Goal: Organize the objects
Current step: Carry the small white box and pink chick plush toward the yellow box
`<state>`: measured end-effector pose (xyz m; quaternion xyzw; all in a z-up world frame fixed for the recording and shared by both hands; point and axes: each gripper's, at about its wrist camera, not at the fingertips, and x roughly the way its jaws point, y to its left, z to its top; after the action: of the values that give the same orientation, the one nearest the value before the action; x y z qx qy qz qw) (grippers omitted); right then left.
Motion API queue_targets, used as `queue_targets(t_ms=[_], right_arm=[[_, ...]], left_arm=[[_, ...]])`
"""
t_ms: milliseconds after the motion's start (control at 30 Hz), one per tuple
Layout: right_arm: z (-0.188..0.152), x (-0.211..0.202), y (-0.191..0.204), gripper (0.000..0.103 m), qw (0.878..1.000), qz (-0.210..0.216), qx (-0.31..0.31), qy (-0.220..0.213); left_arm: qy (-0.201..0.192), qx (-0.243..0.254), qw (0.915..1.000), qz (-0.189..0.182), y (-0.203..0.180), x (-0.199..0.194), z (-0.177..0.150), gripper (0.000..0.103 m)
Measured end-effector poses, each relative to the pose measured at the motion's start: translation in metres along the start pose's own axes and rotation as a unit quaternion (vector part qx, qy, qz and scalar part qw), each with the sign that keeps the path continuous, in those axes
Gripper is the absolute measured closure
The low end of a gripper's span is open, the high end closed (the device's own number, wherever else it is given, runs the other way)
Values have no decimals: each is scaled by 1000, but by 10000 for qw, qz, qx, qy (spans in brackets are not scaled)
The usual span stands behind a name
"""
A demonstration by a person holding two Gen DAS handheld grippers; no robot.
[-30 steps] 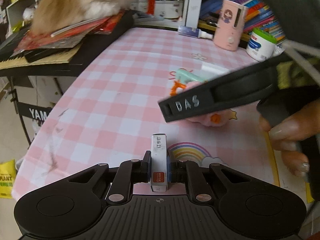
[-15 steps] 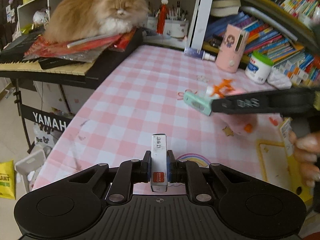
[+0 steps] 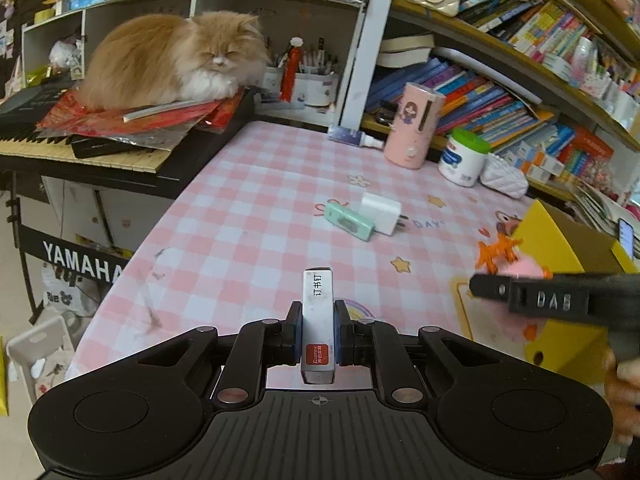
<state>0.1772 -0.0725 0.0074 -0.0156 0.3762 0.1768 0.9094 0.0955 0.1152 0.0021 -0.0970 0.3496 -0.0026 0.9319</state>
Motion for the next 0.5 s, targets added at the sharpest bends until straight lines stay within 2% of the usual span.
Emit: queue_targets(t_ms=[500], right_arm=[[-70,-49,27,58,9985,-332,345,269]], left_arm=[[63,294,9988,-384,5,-48,-39,90]])
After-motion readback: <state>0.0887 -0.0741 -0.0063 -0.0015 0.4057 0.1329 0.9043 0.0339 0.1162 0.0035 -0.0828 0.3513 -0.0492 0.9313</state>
